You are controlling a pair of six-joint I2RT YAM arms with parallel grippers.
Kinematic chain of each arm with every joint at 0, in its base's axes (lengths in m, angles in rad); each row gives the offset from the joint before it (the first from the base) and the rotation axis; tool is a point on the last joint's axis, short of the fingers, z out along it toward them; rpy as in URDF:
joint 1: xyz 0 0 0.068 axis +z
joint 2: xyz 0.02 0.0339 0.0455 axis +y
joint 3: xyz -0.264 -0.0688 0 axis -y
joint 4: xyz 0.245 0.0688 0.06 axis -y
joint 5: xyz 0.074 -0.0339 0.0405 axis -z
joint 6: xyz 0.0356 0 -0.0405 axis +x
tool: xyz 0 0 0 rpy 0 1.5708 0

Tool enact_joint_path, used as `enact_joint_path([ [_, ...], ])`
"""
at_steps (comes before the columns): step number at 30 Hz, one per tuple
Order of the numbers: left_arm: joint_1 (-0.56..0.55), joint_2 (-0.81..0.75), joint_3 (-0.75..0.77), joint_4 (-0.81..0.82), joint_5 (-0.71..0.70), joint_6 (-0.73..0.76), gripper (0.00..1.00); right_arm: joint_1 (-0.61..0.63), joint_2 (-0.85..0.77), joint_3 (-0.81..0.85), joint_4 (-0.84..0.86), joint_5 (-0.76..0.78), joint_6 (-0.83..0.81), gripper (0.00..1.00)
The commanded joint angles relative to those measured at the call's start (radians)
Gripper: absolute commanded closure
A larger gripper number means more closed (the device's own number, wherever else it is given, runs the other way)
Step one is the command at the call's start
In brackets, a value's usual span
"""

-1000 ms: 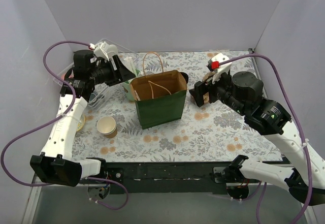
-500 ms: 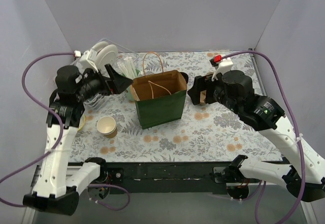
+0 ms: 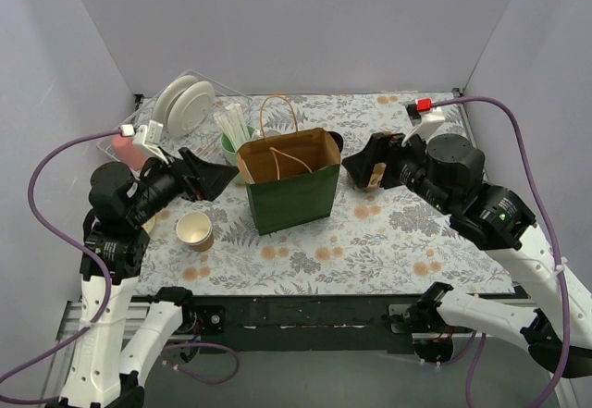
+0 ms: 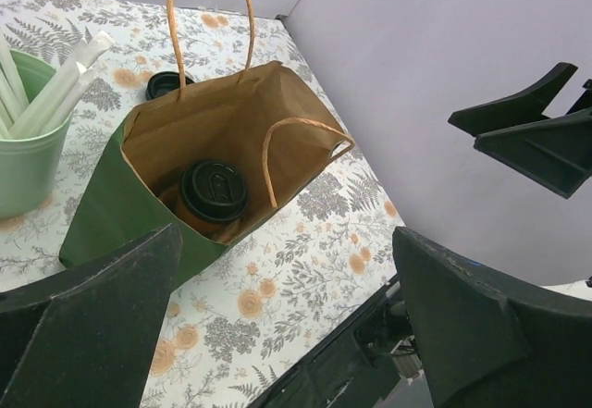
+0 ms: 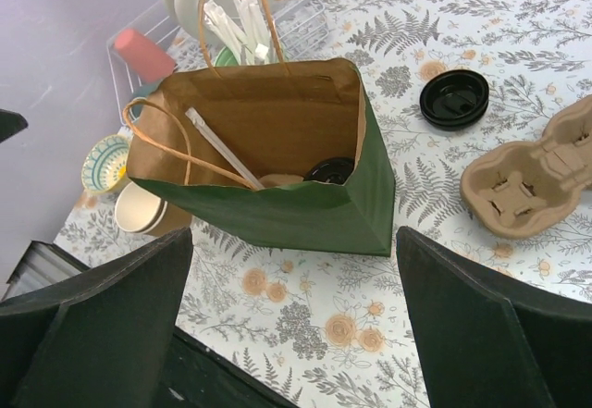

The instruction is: Pack the takeout coffee

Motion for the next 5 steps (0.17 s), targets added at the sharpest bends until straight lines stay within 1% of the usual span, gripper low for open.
enact_joint_path([
  [1, 0.003, -0.013, -0.001, 0.038, 0.009, -0.028, 0.02, -0.004, -0.014, -0.009, 0.059, 0.001, 0.026, 0.01],
  [5, 0.003, -0.014, 0.007, 0.034, 0.007, -0.025, 0.02, -0.005, -0.032, -0.031, 0.075, 0.004, 0.032, 0.01],
])
